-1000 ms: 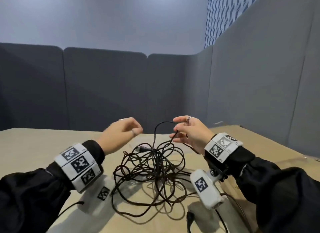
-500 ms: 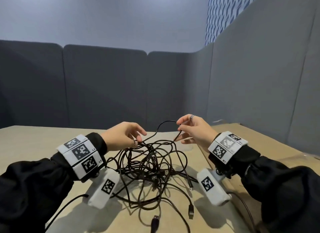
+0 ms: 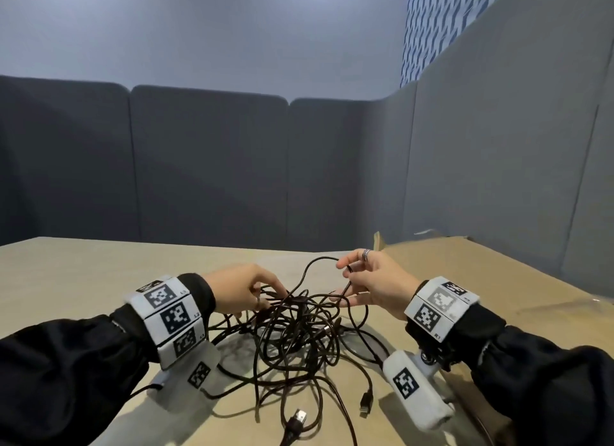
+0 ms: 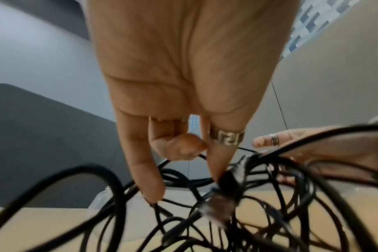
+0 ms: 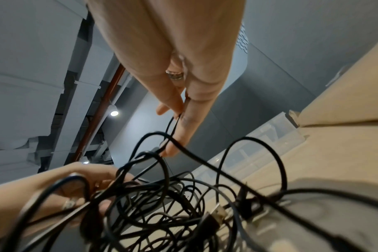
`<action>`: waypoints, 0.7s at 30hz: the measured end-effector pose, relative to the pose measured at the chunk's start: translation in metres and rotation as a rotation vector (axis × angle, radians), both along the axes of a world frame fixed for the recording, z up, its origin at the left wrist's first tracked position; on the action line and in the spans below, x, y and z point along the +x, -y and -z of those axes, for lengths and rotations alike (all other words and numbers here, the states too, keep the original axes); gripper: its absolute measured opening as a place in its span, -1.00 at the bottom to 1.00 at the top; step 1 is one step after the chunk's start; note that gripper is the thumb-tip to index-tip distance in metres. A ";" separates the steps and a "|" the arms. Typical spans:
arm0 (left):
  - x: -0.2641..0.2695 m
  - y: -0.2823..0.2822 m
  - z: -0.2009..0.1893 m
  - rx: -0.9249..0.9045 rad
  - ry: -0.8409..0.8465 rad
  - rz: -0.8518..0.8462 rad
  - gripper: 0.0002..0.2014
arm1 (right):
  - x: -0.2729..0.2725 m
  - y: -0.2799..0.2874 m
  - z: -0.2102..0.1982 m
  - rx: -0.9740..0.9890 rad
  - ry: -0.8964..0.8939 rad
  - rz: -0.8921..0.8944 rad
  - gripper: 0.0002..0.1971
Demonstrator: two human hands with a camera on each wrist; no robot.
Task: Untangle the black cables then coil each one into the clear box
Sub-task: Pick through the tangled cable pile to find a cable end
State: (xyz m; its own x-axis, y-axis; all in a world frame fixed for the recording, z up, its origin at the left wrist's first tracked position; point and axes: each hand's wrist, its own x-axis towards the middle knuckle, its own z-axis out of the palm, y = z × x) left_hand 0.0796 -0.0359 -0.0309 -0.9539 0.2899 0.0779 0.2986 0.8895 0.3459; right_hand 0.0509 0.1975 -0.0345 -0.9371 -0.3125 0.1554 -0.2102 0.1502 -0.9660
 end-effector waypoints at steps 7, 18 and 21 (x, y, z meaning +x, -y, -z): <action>-0.002 -0.010 0.001 -0.151 -0.221 0.024 -0.94 | 0.003 0.000 0.006 -0.154 0.122 -0.061 -0.66; 0.003 -0.026 -0.011 -0.202 -0.504 -0.035 -0.84 | 0.010 0.018 -0.005 0.573 -0.633 0.173 -0.56; -0.001 -0.027 -0.016 0.053 -0.513 0.062 -0.93 | 0.010 0.028 -0.014 0.581 -0.687 -0.078 -0.53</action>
State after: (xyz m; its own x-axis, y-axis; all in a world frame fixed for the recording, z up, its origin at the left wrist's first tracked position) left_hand 0.0789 -0.0085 -0.0152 -0.7702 0.3276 0.5472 0.4934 0.8498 0.1856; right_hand 0.0613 0.1697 -0.0208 -0.6685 -0.5755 0.4711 -0.7434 0.5360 -0.4001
